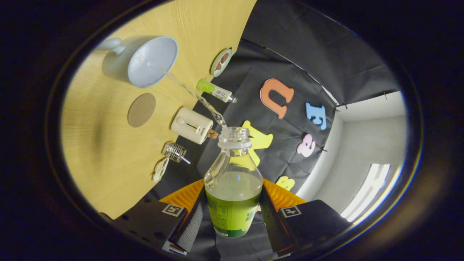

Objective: Take the bottle from table, then pour the juice into the cup, finally place the bottle on the coaster

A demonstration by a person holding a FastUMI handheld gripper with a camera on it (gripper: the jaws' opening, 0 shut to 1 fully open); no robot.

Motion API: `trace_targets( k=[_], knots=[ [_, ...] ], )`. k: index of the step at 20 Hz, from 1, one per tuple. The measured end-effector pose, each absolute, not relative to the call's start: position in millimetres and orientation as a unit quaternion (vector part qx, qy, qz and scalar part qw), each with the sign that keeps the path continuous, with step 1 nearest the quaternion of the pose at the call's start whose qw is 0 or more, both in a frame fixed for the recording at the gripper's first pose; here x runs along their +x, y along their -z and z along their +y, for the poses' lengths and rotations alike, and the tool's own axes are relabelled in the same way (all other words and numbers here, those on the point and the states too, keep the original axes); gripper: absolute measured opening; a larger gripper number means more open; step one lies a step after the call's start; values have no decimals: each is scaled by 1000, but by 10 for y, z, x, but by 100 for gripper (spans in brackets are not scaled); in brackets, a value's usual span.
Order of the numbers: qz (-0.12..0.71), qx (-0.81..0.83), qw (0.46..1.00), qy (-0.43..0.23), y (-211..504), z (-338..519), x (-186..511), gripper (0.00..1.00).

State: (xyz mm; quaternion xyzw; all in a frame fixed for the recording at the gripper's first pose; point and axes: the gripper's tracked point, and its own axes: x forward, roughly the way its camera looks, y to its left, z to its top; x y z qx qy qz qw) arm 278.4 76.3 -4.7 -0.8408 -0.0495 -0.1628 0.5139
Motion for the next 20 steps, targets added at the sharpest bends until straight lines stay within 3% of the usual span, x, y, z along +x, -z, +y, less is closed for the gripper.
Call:
trace_targets(
  k=[20],
  knots=[
    [-75,-868,444,209,-168,980,2552,81]
  ],
)
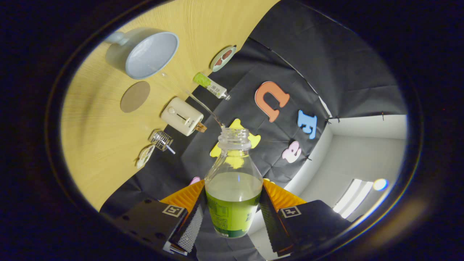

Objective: Take the bottle from table, then pour the juice into the cup, finally place the bottle on the coaster

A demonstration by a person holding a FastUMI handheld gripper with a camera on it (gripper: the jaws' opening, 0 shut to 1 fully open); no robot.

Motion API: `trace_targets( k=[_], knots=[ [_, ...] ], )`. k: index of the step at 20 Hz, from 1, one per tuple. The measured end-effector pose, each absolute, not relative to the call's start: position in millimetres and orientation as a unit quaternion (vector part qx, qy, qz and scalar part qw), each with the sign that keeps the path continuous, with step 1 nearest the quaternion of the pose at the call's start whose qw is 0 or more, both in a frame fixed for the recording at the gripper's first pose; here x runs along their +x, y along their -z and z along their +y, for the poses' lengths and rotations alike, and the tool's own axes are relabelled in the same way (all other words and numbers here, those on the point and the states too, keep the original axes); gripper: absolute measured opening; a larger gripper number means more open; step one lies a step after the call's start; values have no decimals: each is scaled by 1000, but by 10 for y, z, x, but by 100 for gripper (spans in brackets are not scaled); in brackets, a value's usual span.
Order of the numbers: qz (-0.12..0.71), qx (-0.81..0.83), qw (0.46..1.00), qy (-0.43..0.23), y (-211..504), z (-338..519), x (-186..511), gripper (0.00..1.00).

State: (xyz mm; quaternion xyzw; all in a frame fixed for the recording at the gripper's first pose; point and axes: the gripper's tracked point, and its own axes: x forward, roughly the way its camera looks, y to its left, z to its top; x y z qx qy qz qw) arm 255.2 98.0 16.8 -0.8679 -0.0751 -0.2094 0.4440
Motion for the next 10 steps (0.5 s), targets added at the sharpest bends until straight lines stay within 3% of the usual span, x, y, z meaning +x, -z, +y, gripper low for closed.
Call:
trace_targets(
  k=[10],
  knots=[
    [-73,-887,408,204,-141,1074,2589,81]
  ],
)
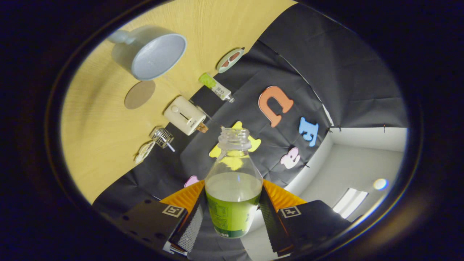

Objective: Take the bottle from table, then pour the juice into the cup, finally place the bottle on the coaster

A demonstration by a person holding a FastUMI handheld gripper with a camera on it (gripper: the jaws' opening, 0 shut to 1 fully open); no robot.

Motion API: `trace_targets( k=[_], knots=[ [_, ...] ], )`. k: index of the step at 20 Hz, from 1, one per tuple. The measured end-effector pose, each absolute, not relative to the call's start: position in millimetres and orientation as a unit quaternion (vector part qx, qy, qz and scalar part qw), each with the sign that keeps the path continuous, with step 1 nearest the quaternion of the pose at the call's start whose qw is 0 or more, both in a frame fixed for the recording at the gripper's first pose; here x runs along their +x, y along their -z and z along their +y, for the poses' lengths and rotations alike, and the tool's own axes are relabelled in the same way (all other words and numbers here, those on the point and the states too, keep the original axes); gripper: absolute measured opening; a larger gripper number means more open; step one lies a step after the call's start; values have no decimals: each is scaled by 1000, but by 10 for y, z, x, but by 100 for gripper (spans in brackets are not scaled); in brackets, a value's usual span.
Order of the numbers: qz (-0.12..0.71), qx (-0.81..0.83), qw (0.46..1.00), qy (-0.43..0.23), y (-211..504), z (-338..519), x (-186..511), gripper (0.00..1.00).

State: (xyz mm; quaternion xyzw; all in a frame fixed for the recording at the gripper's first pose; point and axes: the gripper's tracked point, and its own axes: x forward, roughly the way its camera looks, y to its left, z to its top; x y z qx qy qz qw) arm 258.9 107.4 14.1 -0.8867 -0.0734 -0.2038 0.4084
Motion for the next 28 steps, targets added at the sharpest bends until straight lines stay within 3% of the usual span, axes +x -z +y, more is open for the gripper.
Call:
trace_targets(
  k=[4,9,14,17,28],
  knots=[
    [-94,-903,370,199,-132,1170,2573,81],
    [-100,-906,359,197,-146,1215,2565,81],
    [-90,-895,392,195,-147,1136,2573,81],
    [-85,-873,444,183,-84,1063,2620,81],
    [-14,-594,802,62,264,923,2754,81]
  ],
)
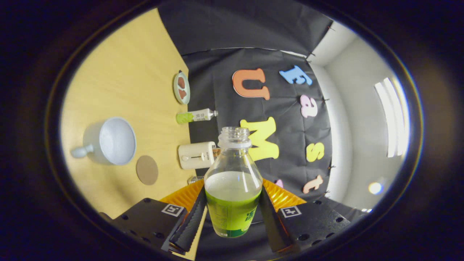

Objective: Take the bottle from table, then pour the juice into the cup, finally place the bottle on the coaster

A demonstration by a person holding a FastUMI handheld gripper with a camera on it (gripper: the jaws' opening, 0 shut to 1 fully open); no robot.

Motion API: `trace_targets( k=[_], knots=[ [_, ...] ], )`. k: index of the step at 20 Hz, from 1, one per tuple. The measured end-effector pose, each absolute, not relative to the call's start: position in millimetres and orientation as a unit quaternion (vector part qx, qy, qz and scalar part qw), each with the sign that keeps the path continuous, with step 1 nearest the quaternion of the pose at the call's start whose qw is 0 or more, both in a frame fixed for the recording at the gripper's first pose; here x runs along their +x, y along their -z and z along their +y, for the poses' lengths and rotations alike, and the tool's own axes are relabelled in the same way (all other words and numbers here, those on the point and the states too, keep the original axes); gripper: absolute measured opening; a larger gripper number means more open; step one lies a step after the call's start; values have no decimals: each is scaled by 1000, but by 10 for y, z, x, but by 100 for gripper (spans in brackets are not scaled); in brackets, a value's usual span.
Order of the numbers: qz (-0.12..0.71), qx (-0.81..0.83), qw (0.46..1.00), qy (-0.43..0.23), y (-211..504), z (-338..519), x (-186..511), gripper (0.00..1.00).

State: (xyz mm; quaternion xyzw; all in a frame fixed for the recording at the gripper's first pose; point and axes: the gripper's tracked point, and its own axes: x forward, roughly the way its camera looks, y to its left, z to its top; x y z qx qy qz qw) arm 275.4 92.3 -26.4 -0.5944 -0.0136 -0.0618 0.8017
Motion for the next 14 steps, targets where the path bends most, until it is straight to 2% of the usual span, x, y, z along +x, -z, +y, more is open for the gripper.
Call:
trace_targets(
  k=[5,14],
  knots=[
    [40,-412,910,0,353,943,2793,81],
    [49,-213,975,-44,434,950,3162,80]
  ],
)
